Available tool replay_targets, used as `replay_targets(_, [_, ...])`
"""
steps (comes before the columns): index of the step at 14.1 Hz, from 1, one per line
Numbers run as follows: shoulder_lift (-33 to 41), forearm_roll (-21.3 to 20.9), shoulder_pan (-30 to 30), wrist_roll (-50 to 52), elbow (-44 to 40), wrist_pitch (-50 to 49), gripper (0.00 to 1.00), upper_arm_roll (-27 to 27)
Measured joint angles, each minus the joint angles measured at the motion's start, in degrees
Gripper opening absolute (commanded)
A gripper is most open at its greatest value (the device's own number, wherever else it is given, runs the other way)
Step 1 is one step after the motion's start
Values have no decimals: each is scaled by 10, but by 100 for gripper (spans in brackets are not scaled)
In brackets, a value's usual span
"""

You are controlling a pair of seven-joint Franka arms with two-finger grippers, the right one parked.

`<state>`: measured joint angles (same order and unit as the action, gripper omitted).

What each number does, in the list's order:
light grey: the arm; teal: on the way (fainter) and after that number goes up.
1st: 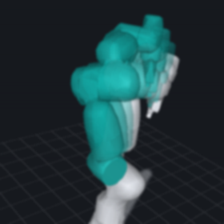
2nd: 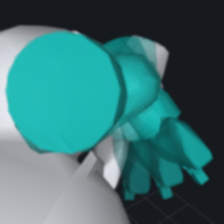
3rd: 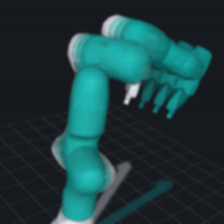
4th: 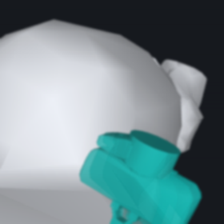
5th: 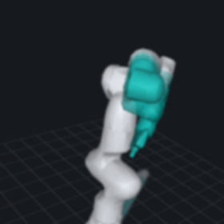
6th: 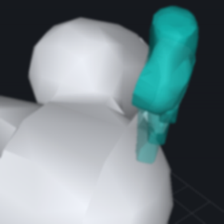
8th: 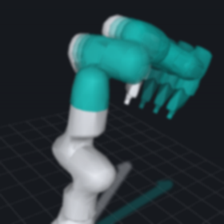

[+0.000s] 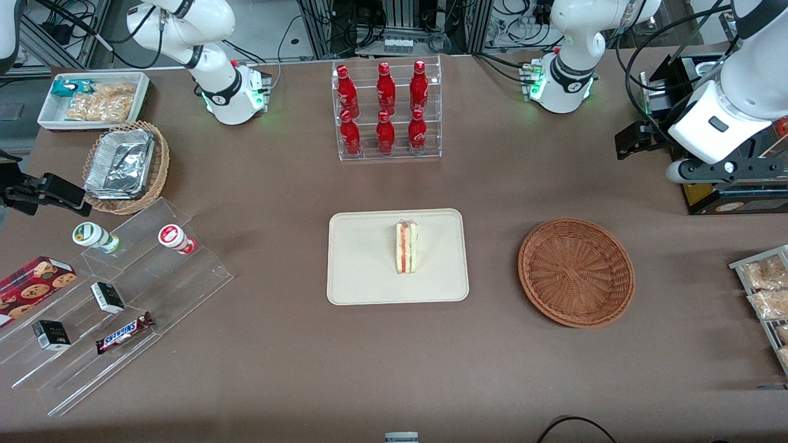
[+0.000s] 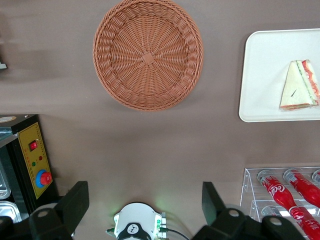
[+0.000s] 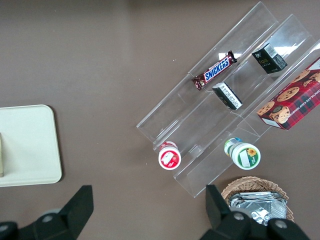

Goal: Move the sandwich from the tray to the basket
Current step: 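Move the left gripper from rest over the sandwich on the cream tray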

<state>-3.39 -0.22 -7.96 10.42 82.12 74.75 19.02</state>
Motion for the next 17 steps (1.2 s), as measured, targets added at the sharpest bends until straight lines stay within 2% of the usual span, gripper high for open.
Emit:
replay_targets(6, [-18,0,0,0,0,15,100,0])
replay_targets(9, [-57,9,9,58,3,81,100,16])
replay_targets(11, [-100,10,52,110,4,116,100,41])
replay_targets(13, [-147,6,128,141,5,164,100,52])
replay_targets(17, [-228,4,229,155,7,253,100,55])
